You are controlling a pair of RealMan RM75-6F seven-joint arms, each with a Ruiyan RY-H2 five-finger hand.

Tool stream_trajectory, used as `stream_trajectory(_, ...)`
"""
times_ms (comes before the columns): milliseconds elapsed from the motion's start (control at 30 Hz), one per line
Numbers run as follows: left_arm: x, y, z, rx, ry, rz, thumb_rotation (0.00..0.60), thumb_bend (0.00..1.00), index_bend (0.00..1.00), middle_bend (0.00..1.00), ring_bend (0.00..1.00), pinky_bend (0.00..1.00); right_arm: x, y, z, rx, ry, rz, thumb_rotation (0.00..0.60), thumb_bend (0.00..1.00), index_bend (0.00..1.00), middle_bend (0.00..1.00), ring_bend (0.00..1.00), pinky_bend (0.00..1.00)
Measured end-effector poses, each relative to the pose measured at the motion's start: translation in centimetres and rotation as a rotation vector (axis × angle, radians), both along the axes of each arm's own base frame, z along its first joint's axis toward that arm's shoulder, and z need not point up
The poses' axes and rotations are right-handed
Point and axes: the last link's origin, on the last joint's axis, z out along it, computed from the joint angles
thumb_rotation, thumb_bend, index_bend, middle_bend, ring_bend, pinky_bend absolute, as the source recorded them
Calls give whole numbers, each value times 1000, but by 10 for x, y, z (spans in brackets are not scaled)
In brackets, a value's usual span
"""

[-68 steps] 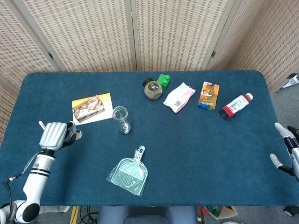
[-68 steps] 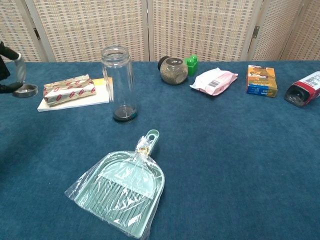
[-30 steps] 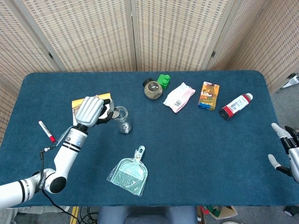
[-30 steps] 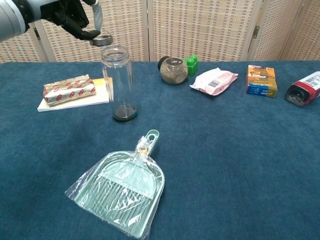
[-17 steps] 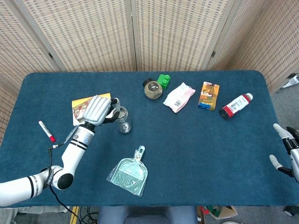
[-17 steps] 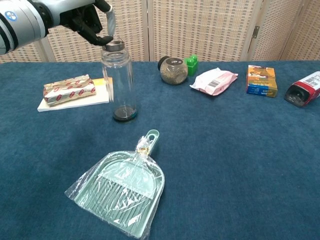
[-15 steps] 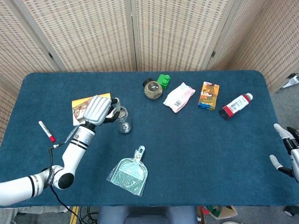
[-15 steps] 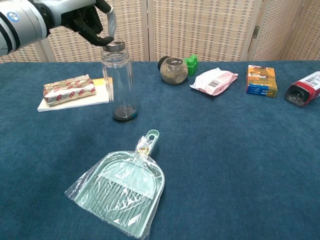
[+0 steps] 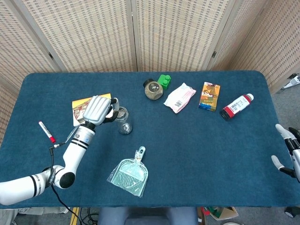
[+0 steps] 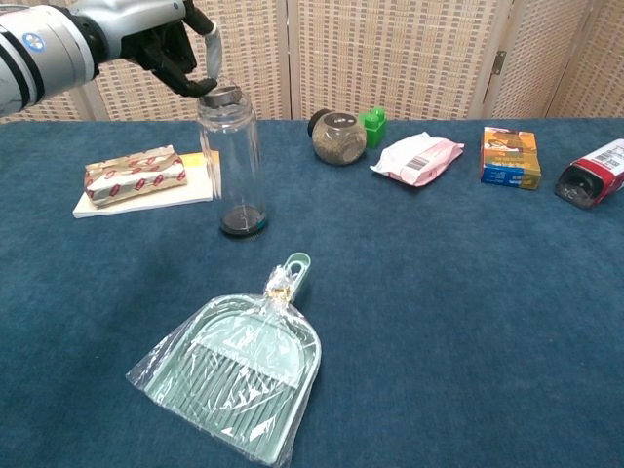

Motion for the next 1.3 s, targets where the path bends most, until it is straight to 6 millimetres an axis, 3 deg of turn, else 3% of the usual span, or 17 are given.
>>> stream_trajectory(1000, 3, -5, -5, -5, 4, -7, 600, 423, 457, 957, 920, 1000, -3, 2, 2, -6, -2, -6, 600, 303, 20, 187, 78, 235)
stream_trajectory(1300, -2, -8, 7, 31, -22, 0, 600, 422, 456, 940, 908, 1000, -3, 2, 4, -10, 0, -5, 600, 303, 20, 187, 78, 235)
